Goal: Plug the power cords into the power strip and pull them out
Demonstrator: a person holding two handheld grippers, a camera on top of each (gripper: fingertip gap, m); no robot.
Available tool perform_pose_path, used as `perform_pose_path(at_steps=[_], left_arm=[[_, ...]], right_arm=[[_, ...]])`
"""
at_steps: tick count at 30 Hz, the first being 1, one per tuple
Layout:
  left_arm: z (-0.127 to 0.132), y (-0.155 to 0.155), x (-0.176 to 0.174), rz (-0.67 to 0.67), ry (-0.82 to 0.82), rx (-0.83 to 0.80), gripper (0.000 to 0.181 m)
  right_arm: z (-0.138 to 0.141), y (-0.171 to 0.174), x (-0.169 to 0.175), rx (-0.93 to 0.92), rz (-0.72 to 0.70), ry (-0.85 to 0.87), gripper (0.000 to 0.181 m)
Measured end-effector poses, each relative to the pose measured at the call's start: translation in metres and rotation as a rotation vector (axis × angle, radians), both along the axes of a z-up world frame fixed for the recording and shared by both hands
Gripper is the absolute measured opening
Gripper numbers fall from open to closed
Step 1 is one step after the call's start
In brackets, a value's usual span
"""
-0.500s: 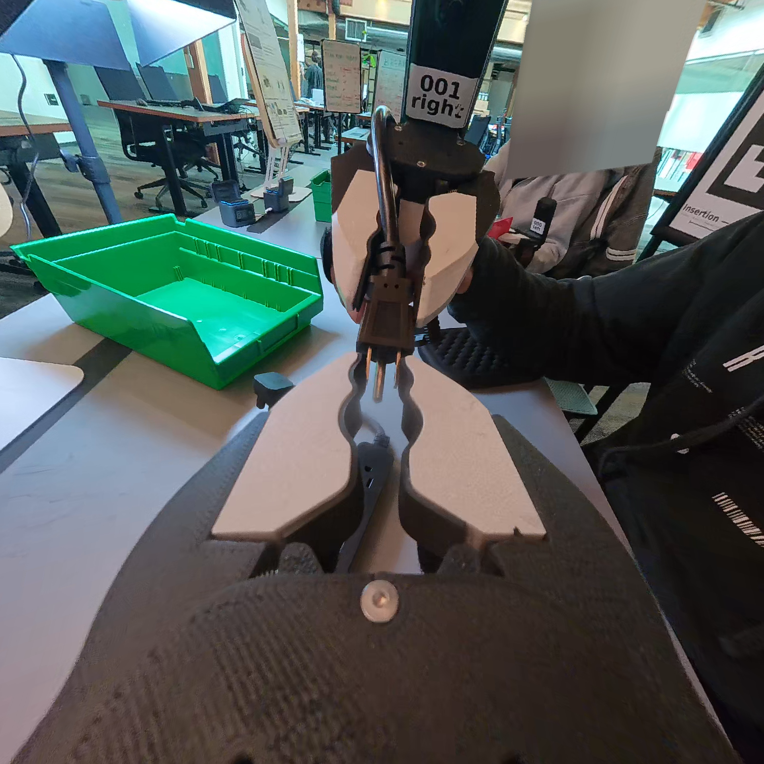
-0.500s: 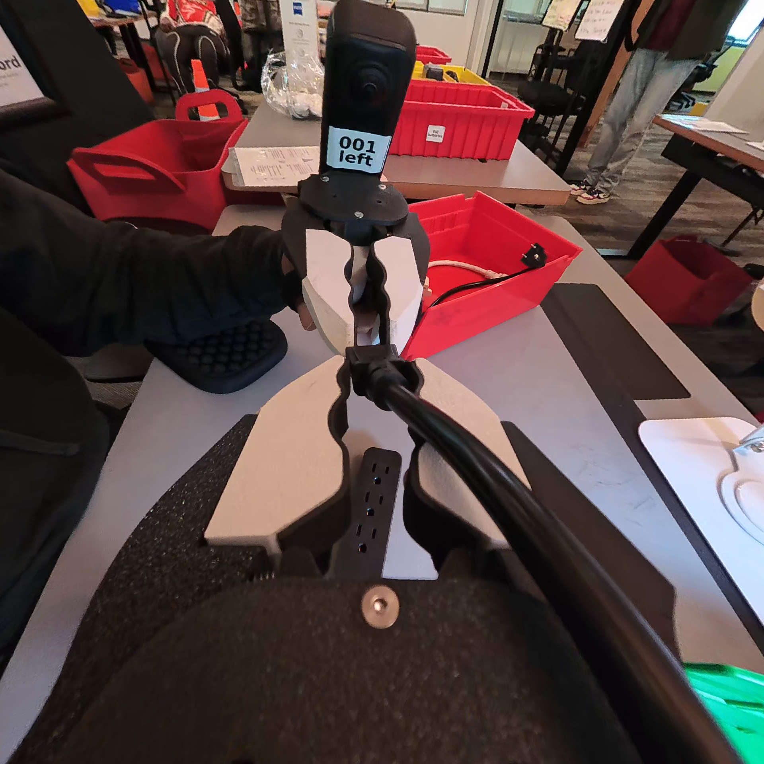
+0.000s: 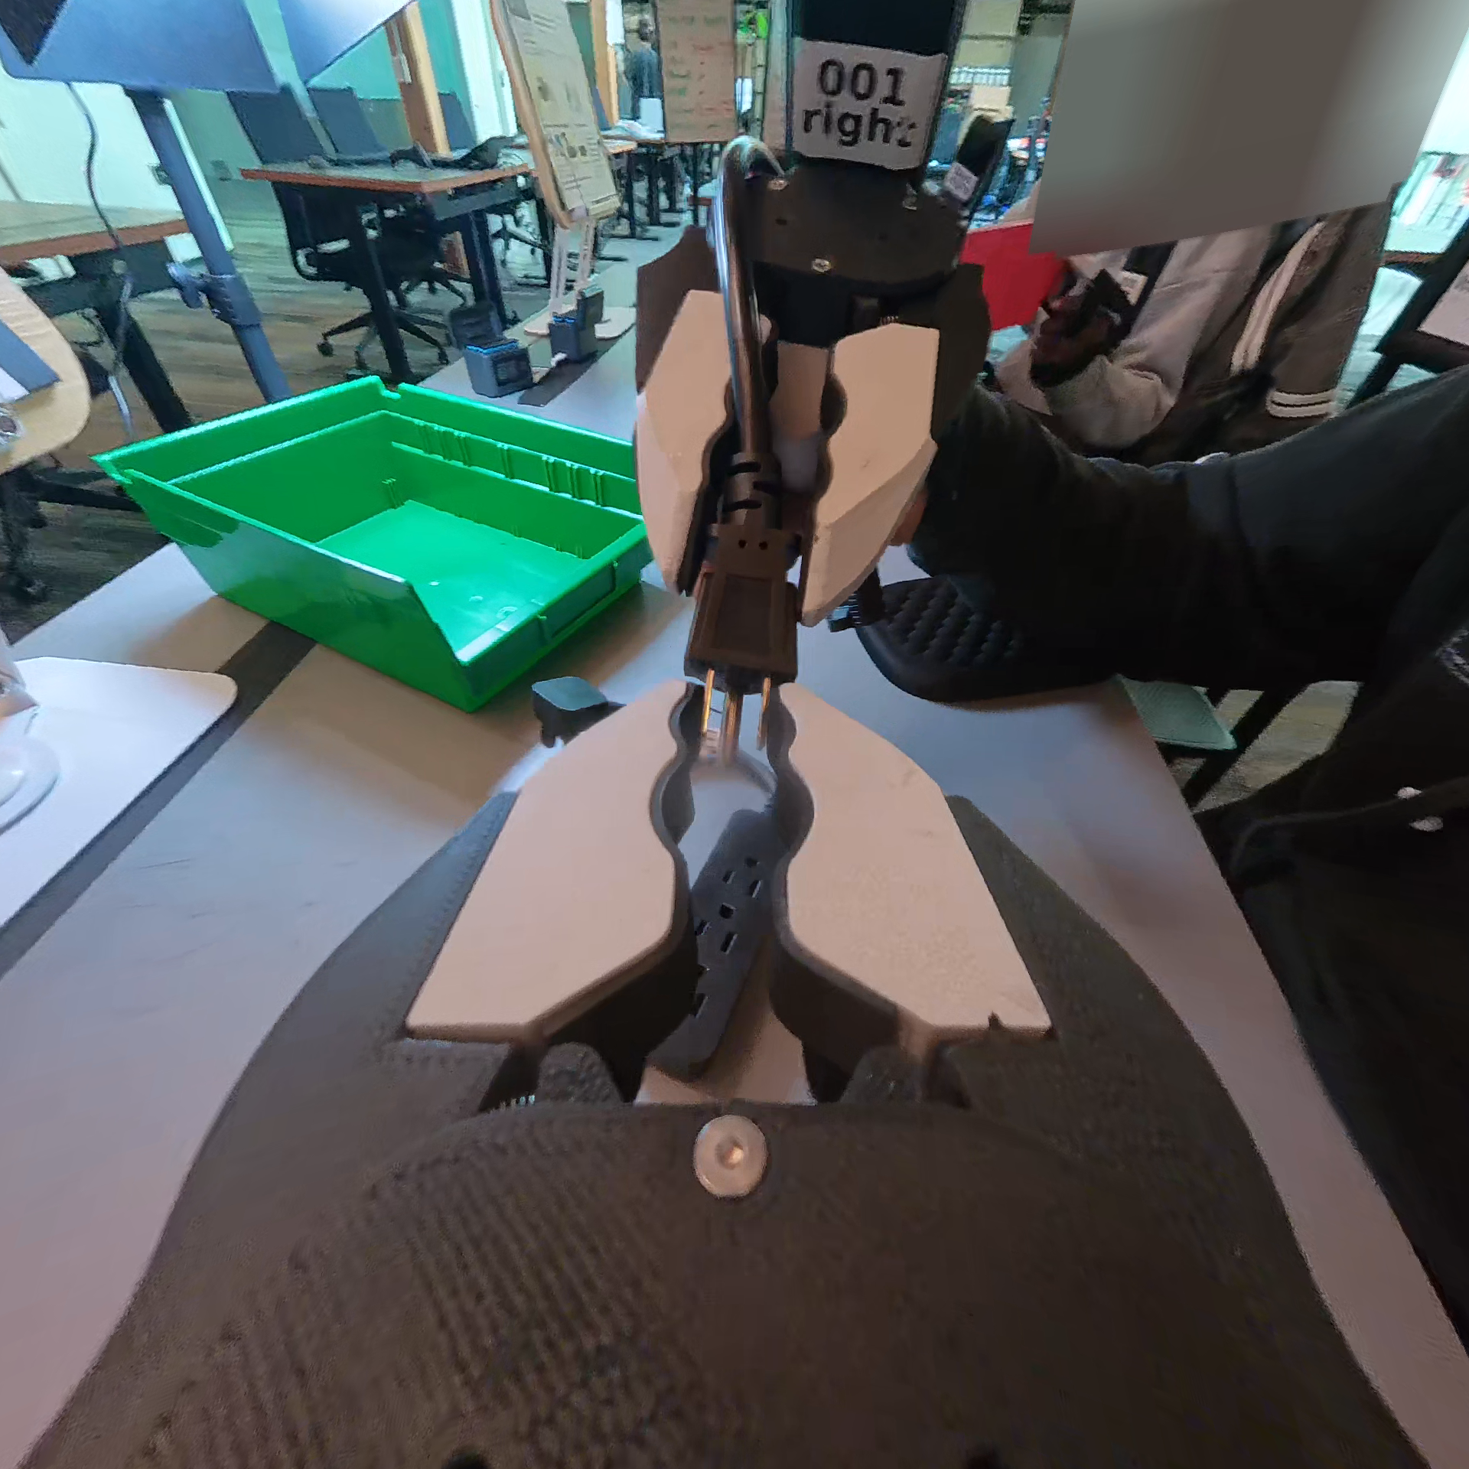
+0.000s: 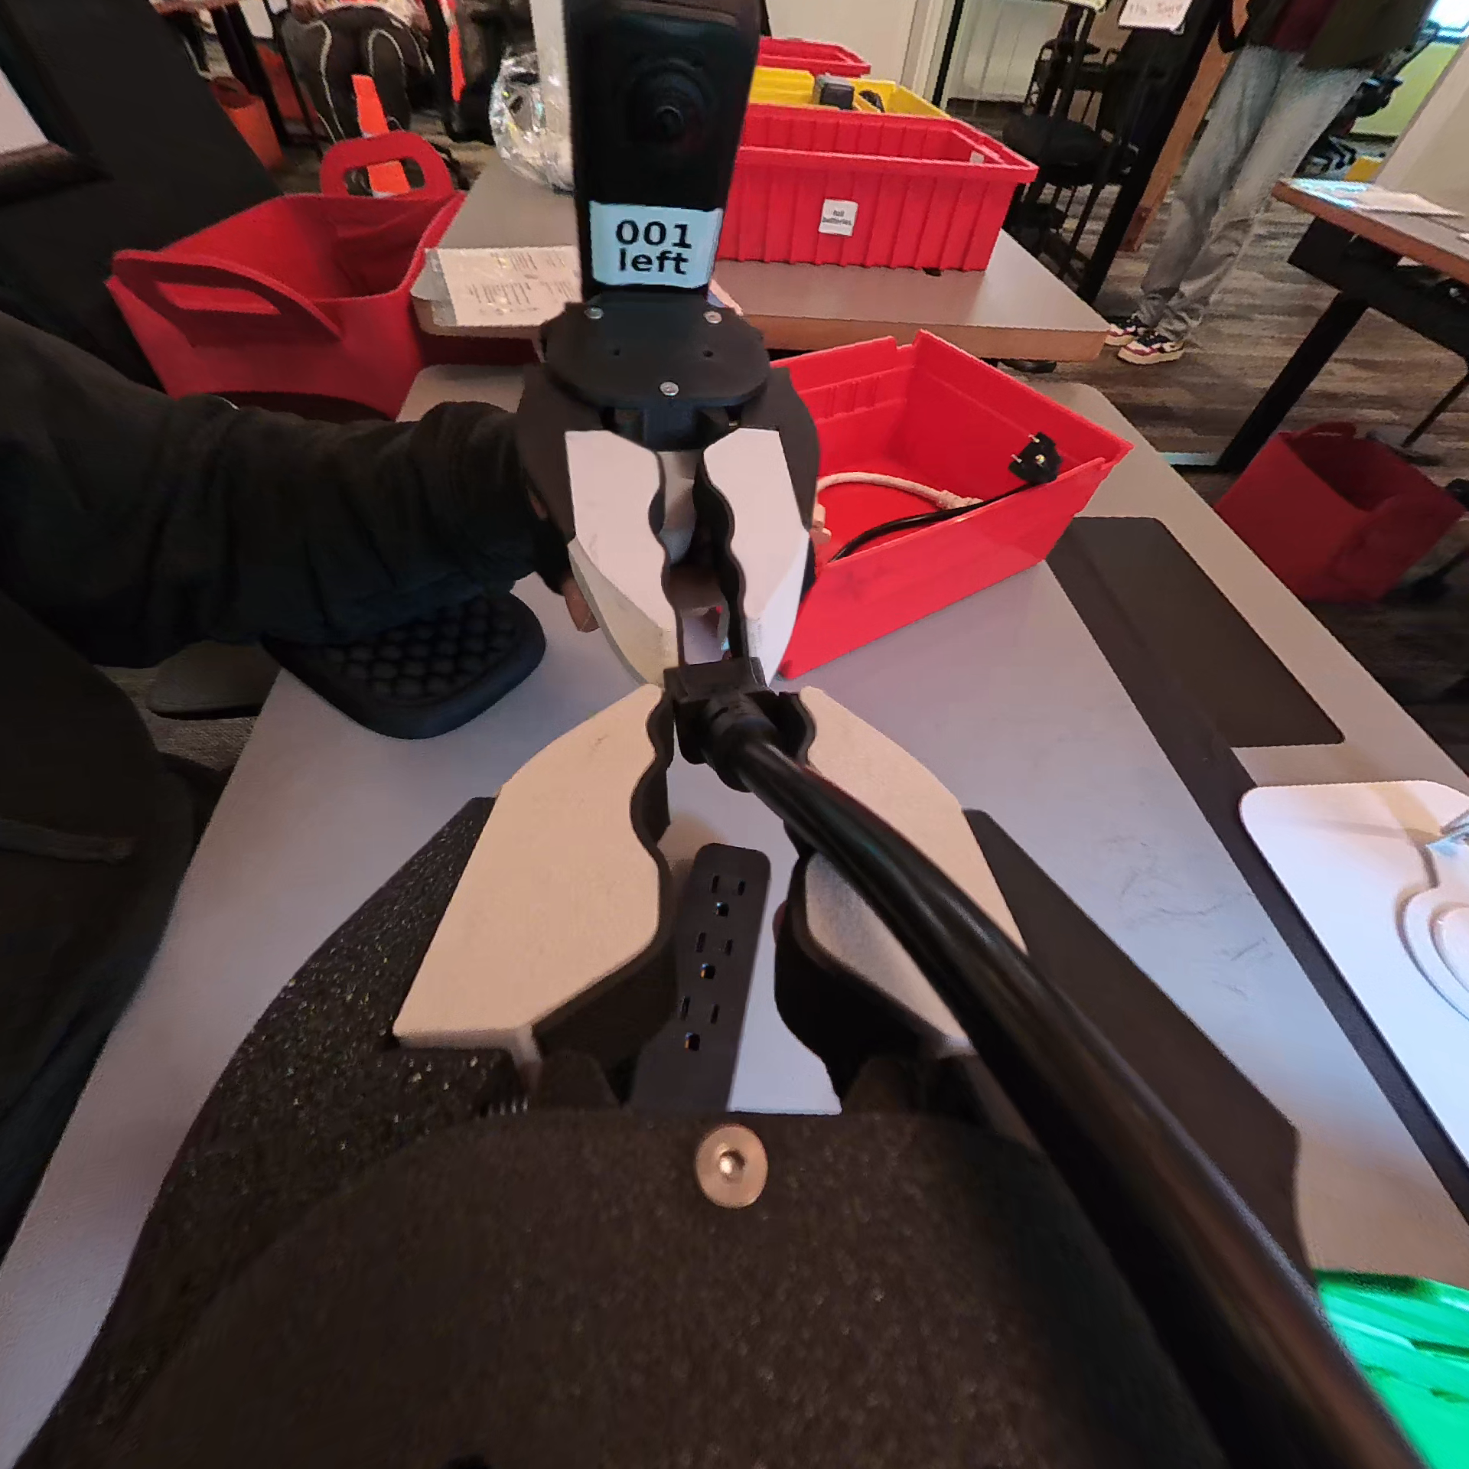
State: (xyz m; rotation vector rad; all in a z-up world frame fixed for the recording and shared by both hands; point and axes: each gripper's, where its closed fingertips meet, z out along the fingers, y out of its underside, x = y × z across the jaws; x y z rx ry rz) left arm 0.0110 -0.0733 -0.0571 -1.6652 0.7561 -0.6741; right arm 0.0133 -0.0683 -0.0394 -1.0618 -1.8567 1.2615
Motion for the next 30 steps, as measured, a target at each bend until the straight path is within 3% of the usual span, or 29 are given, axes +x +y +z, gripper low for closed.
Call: perform_pose_path(at_steps=[6, 11, 16, 24, 30], left_arm=[[-0.015, -0.005, 0.002, -0.075, -0.052, -0.145, 0.016], [-0.028, 0.002, 0.0, -0.015, 0.031, -0.135, 0.016], [-0.037, -0.003, -0.006, 0.051, 0.133, -0.152, 0.039], [-0.14, -0.02, -0.026, 0.089, 0.455, -0.358, 0.056], [-0.166, 0.003, -0.028, 0.093, 0.547, -0.379, 0.056]], right_arm=[[-0.012, -0.005, -0.001, 0.096, 0.017, -0.028, 0.026], [-0.025, 0.001, -0.002, 0.142, -0.015, -0.088, 0.026], [-0.029, 0.015, 0.007, 0.159, -0.06, -0.11, 0.025], [-0.053, 0.027, 0.049, 0.18, -0.084, -0.237, 0.026], [-0.076, 0.018, 0.049, 0.141, -0.049, -0.315, 0.025]])
